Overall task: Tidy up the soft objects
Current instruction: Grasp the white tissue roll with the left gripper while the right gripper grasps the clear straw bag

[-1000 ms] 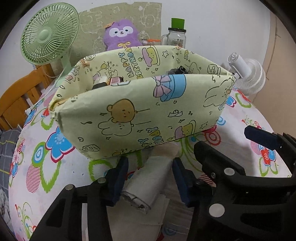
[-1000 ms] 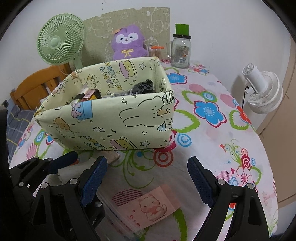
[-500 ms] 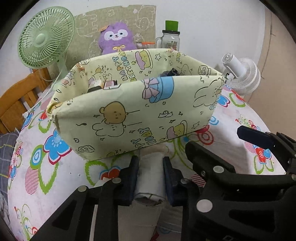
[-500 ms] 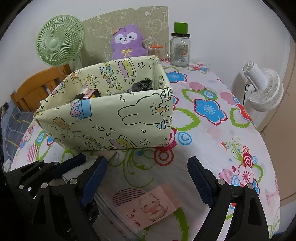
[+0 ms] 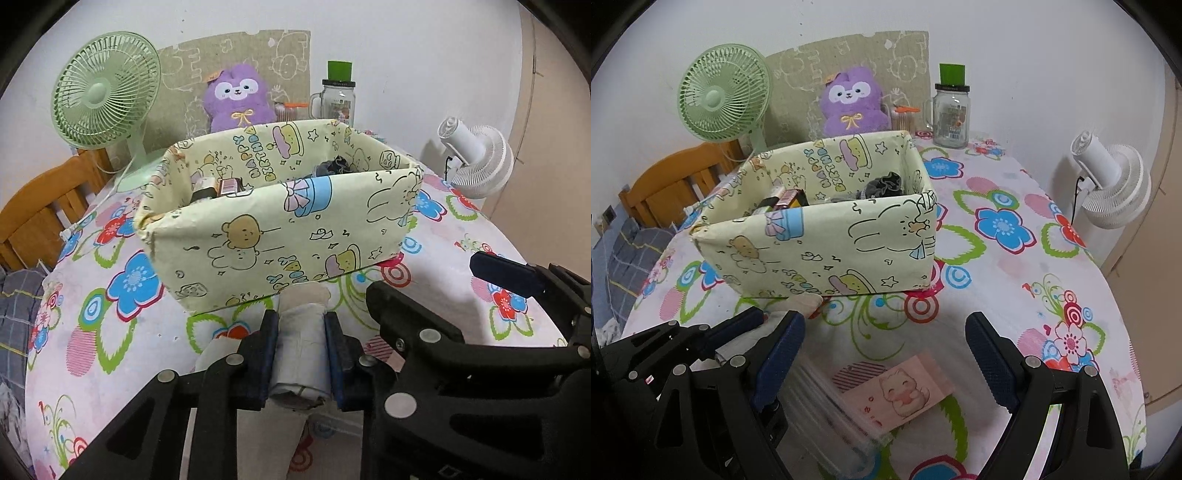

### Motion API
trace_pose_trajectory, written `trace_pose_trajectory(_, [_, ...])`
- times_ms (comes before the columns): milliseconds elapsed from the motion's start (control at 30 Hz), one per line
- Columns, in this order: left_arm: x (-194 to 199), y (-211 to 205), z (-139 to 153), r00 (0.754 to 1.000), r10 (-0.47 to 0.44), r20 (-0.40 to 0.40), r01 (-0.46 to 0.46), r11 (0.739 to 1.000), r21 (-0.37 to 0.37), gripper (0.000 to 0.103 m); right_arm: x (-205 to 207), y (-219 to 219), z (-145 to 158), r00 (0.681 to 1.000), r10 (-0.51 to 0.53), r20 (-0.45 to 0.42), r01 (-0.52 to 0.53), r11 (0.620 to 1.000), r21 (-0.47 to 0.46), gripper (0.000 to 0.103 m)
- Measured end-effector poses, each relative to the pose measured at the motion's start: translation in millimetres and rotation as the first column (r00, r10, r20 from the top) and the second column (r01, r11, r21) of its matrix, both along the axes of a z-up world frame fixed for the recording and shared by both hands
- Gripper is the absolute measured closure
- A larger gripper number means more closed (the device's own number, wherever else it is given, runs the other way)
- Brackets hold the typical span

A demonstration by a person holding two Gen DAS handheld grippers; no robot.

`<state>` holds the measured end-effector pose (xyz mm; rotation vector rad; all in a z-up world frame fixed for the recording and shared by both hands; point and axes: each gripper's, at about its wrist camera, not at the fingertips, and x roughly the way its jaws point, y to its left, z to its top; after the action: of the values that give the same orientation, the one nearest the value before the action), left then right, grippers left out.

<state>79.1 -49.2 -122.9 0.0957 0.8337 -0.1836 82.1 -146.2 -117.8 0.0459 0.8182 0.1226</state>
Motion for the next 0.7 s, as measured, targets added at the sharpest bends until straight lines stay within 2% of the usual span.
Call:
trace_pose_trajectory(200, [-20.7, 8.0, 0.2, 1.000, 0.021, 0.006, -0.021, 1.000, 0.002, 0.079, -14.7, 8.4, 0.5, 1.000, 0.027, 0.002, -0.027, 1.000, -0.015, 0.012])
trace_pose_trajectory(700, [-49.1, 29.9, -23.9, 0.996, 0.076, -0.038, -0.076, 0.997, 0.010, 0.079, -35.1, 30.1, -21.1, 0.995, 0.090, -0.051, -0.092, 0.995, -0.043, 0.013])
